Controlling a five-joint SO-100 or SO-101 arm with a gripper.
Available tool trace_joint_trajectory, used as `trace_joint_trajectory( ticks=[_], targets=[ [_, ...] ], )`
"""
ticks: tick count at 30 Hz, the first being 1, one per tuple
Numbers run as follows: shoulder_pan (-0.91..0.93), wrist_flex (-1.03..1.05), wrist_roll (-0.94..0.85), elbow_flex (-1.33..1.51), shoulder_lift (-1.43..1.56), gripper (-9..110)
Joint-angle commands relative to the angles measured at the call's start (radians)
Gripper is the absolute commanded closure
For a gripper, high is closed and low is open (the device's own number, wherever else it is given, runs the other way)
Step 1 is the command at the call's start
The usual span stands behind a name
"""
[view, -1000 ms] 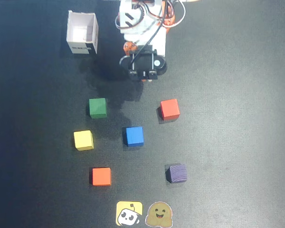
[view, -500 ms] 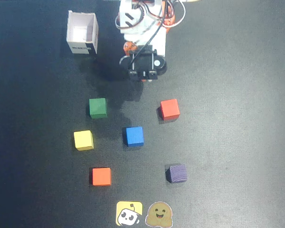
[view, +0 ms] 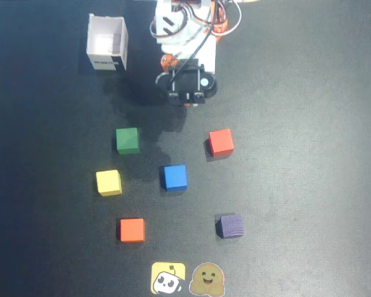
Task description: Put the blue cube on top of the orange cube.
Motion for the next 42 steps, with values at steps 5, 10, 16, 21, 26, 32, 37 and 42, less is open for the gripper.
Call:
trace_joint_trajectory(
  ticks=[5,10,16,21,26,32,37,42],
  targets=[
    [0.006,0.005,0.006,-0.005,0.008,100],
    [-0.002,0.003,-0.011,-0.005,0.008,100],
    [0.014,-0.046,-0.017,-0.005,0.008,95],
    [0.002,-0.097,-0.008,-0.006,0.003,88],
    [-0.011,-0.19,0.021,-0.072,-0.163,85],
    [-0.012,-0.288,0.021,-0.364,-0.699,77],
    [-0.015,-0.33,0.021,-0.515,-0.94,77],
    [-0.021,-0.439,0.021,-0.561,-1.109,77]
  ],
)
